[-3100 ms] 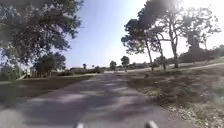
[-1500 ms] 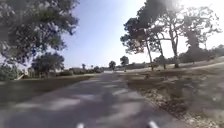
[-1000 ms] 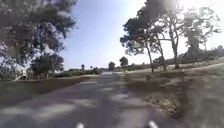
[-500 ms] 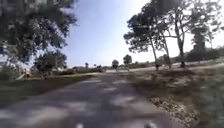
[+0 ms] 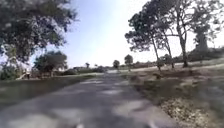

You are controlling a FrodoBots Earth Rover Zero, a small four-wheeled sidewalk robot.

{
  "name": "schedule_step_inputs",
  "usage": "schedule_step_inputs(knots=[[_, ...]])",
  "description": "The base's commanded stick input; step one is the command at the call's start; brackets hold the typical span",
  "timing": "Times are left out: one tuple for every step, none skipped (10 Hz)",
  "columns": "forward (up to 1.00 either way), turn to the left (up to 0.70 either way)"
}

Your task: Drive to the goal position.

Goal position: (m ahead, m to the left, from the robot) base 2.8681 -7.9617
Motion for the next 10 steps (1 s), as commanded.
schedule_step_inputs(knots=[[0.7,0.02],[0.7,0.02],[0.7,0.02],[0.7,0.02],[0.7,0.02],[0.7,0.02],[0.7,0.02],[0.7,0.02],[0.7,0.02],[0.7,0.02]])
